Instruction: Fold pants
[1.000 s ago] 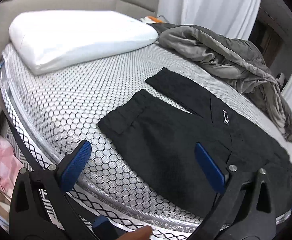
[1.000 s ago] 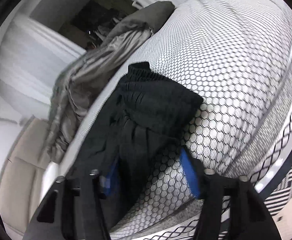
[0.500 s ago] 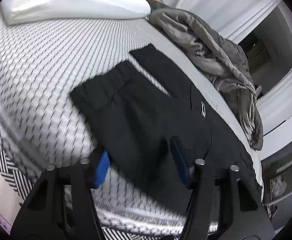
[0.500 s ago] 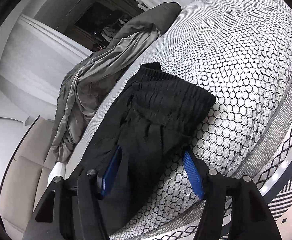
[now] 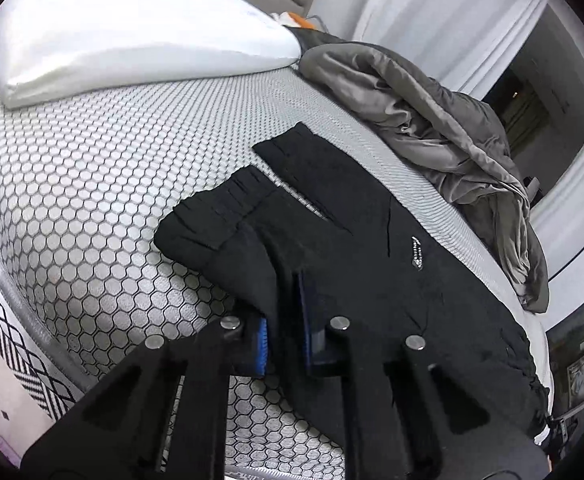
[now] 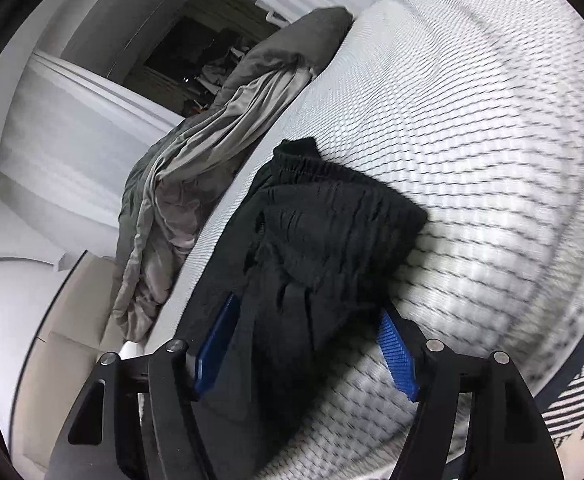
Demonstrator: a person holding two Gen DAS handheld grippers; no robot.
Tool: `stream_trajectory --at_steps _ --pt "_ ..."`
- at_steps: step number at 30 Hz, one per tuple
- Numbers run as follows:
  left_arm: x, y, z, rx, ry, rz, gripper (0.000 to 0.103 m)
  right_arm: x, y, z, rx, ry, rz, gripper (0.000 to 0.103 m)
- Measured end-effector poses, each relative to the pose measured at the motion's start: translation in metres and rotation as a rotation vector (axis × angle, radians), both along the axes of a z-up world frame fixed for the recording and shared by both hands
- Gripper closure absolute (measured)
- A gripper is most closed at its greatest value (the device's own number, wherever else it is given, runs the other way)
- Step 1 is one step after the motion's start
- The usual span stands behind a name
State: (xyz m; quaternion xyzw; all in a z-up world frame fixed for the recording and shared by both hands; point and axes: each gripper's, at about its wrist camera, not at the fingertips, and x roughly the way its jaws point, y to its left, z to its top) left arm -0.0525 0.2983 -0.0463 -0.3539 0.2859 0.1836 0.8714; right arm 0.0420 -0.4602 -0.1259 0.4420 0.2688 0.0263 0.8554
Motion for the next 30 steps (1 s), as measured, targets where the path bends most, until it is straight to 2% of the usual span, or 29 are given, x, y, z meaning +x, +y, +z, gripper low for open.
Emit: stream_trajectory --at_steps 1,4,9,13,19,30 --pt "-0.003 0.002 -0.001 -0.008 -0.004 0.002 0.095 0.002 0.001 0.000 -0.024 0.020 0.002 0.056" --pt "-0.017 0.006 -0.003 -0.021 -0.025 0.017 0.097 -0.014 -0.001 -0.005 -0.054 0.042 -0.020 0.089" --pt "-0.037 0.023 -0.016 -0.100 -0.024 0.047 0.102 -0.046 -0.012 -0.023 0.039 0.030 -0.029 0.092" --pt "-0.035 0.023 -0.014 -0.075 -0.019 0.050 0.103 -0.046 -0.004 -0.007 -0.005 -0.018 -0.031 0.092" --pt "-0.029 0.021 0.008 -0.055 -0.060 0.079 0.103 -0.047 0.013 0.029 -0.073 -0.099 -0.033 0.092" --pt "0.007 0.019 0.066 0.000 -0.094 0.078 0.103 -0.020 0.012 0.079 -0.084 -0.203 -0.102 0.092"
